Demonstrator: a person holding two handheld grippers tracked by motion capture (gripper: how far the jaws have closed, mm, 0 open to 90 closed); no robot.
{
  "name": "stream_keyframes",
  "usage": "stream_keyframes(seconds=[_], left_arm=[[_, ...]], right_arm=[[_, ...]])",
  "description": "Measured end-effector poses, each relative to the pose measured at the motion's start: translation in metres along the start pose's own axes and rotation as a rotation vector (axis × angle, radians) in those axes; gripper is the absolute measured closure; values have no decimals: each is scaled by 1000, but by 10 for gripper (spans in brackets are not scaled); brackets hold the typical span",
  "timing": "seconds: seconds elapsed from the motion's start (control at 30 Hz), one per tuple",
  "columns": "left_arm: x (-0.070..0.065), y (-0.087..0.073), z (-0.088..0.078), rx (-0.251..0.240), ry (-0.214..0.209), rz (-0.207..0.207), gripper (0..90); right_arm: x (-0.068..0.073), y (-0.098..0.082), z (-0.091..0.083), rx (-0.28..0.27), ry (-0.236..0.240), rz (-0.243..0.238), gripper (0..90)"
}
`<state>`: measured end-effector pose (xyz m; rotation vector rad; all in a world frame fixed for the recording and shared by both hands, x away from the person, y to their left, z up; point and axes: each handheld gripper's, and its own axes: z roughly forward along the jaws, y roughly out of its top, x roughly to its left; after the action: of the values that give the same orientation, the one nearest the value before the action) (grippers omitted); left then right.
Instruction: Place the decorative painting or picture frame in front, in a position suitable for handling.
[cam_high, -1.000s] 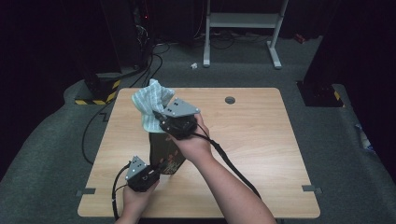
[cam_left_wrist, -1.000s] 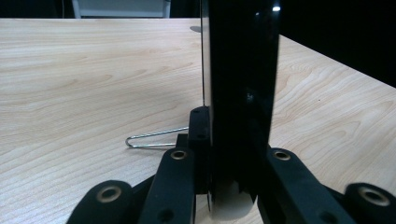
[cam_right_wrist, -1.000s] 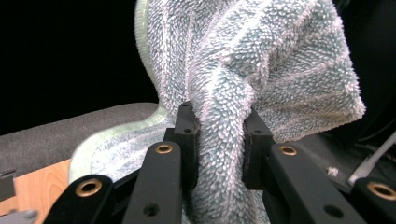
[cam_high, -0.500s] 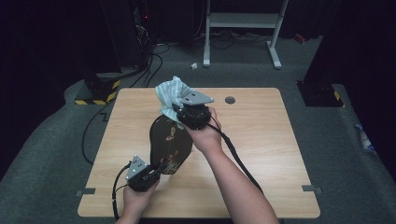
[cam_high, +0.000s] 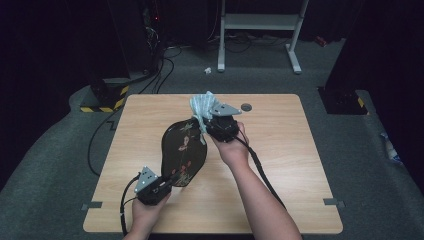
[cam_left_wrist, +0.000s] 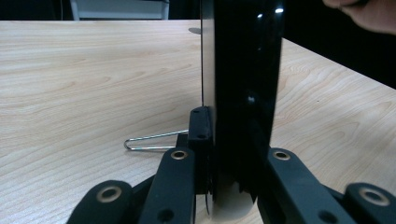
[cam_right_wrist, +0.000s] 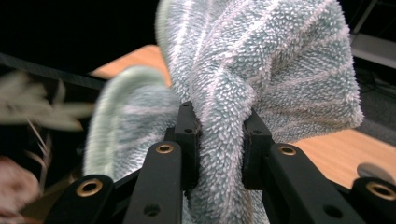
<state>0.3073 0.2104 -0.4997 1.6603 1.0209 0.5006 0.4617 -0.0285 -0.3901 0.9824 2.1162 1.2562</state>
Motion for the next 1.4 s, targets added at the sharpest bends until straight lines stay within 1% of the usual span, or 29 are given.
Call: stream_keyframes(seconds=[0.1, 0.17, 0.23, 0.27, 0.3, 0.33, 0.37, 0.43, 0.53, 0.6, 0.7, 0.73, 0.77, 0.83, 0.87, 0.9, 0.93, 0.97, 1.0, 1.03, 1.07, 1.2, 1.27, 1.3, 1.4], left_arm=[[0, 0, 0, 3, -2, 3, 798], [1, 0, 0, 4, -3, 8, 798], [1, 0, 0, 3, -4, 5, 799], [1, 0, 0, 3, -4, 5, 799], [1, 0, 0, 1, -5, 1, 799], [1, 0, 0, 1, -5, 1, 799], [2, 0, 0, 4, -7, -1, 799], [2, 1, 0, 5, -9, -6, 800], [2, 1, 0, 4, -10, -5, 800], [3, 1, 0, 5, -10, -5, 801], [3, 1, 0, 5, -12, -4, 800], [3, 1, 0, 5, -13, -5, 800], [3, 1, 0, 6, -14, -4, 801], [3, 1, 0, 9, -19, 0, 801], [3, 1, 0, 9, -19, 0, 801], [2, 1, -1, 12, -23, -1, 801], [2, 0, -2, 14, -30, 2, 801], [2, 0, -3, 14, -34, -1, 801], [2, 0, -3, 14, -34, -1, 801], [4, -1, -4, 18, -43, -3, 801], [5, -1, -5, 20, -51, -6, 801], [7, -2, -7, 25, -64, -2, 802], [9, -2, -9, 30, -77, 11, 802], [8, -2, -10, 30, -85, 11, 801], [10, -2, -13, 35, -102, 29, 802]], right_arm=[[0, -9, 2, 17, 4, -1, 734], [0, -25, 6, 46, 23, 13, 734], [0, -38, 10, 76, 40, 16, 734], [0, -38, 10, 76, 40, 16, 734], [1, -51, 15, 104, 50, 13, 735], [1, -51, 15, 104, 50, 13, 735], [-1, -63, 19, 116, 58, 31, 735], [-5, -73, 22, 138, 71, 60, 735], [-8, -82, 27, 167, 82, 76, 735], [-8, -85, 28, 167, 83, 85, 735], [-8, -83, 27, 157, 84, 77, 735], [-8, -81, 25, 146, 86, 77, 734], [-8, -74, 20, 119, 89, 76, 734], [-9, -66, 15, 86, 100, 77, 734], [-9, -66, 15, 86, 100, 77, 734], [-9, -60, 12, 72, 104, 69, 734], [-7, -49, 6, 49, 101, 60, 734], [-7, -43, 3, 36, 95, 52, 734], [-7, -43, 3, 36, 95, 52, 734], [-7, -37, -1, 21, 91, 48, 734], [-5, -26, -9, -9, 89, 38, 734], [0, -10, -23, -60, 87, 11, 733], [2, -4, -28, -81, 92, -4, 733], [2, -2, -31, -88, 95, -7, 733], [5, 4, -38, -103, 102, -28, 732]])
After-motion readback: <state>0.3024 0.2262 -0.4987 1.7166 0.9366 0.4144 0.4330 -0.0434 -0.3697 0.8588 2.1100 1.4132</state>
